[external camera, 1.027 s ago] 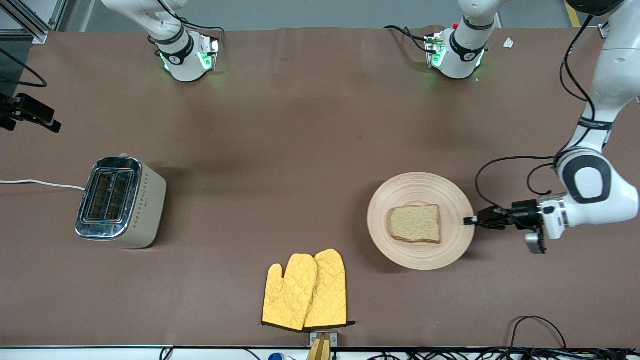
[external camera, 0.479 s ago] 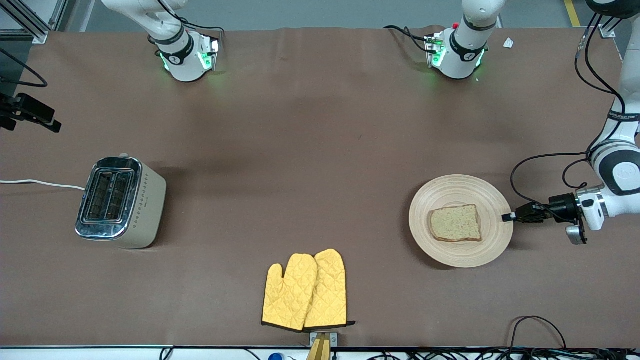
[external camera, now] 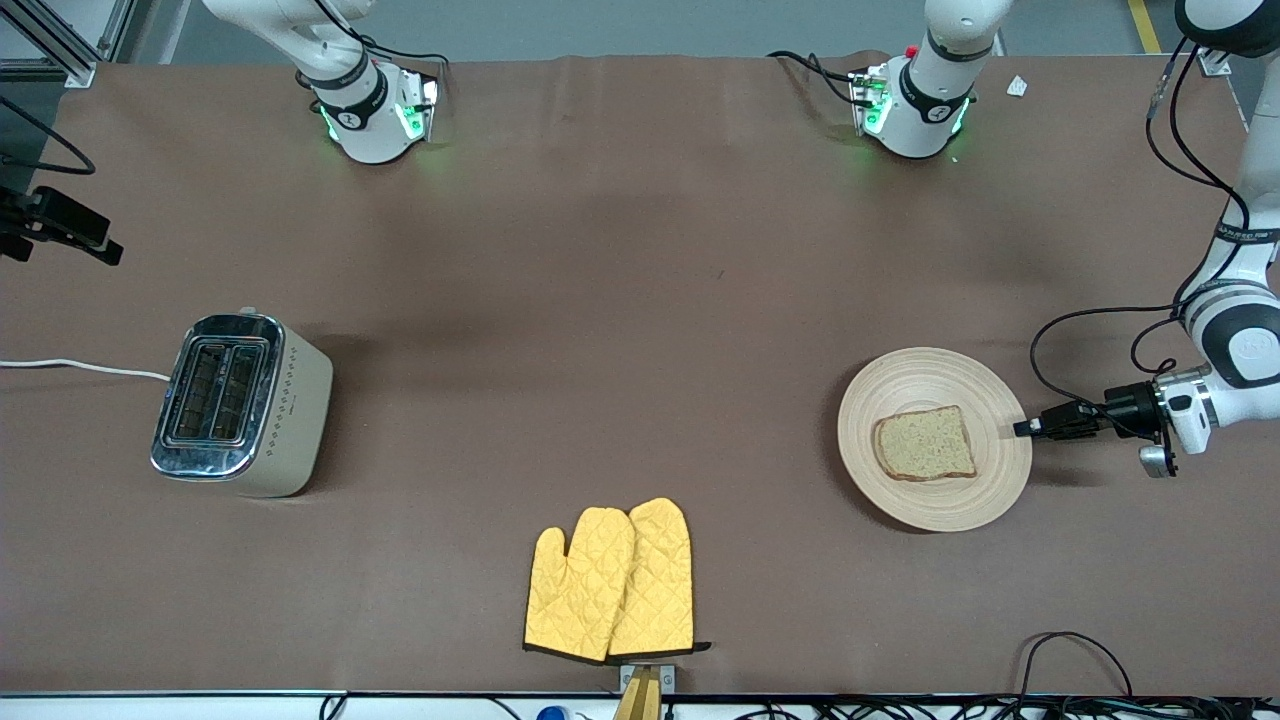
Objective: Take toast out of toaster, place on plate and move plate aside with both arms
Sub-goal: 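Slide the plate with the toast away from the toaster with the left gripper, then release the plate rim and lift the left gripper away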
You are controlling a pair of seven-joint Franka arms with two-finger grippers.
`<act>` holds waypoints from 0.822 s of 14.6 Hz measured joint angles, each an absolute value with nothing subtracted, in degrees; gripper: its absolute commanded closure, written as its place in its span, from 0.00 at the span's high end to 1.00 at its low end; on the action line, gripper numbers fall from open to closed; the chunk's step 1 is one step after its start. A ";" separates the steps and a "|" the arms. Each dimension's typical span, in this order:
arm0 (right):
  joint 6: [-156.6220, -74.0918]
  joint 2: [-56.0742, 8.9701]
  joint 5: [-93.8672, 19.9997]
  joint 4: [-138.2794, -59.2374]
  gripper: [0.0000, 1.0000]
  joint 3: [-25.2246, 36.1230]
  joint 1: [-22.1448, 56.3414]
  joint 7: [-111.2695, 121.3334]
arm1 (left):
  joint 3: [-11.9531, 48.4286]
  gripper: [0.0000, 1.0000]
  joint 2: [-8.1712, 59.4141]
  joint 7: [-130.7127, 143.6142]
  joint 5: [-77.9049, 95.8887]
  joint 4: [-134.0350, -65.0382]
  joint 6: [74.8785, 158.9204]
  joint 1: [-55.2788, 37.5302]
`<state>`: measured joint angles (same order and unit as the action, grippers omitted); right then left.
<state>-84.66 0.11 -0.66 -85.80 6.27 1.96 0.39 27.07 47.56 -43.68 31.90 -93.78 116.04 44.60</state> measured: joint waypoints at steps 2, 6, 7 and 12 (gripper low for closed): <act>-84.65 0.11 -0.66 -85.80 1.00 6.27 1.96 0.39 | 27.22 1.00 47.53 -43.68 31.48 -91.74 116.01 44.10; -84.64 0.11 -0.66 -85.80 1.00 6.27 1.96 0.39 | 28.92 1.00 46.57 -39.49 22.53 -86.04 115.90 42.45; -84.64 0.11 -0.66 -85.80 1.00 6.27 1.96 0.39 | 30.23 1.00 45.94 -37.48 19.82 -84.99 115.85 42.39; -84.26 0.10 -0.66 -85.81 1.00 6.26 1.96 0.38 | 38.99 1.00 38.68 -21.41 4.16 -83.30 113.75 42.00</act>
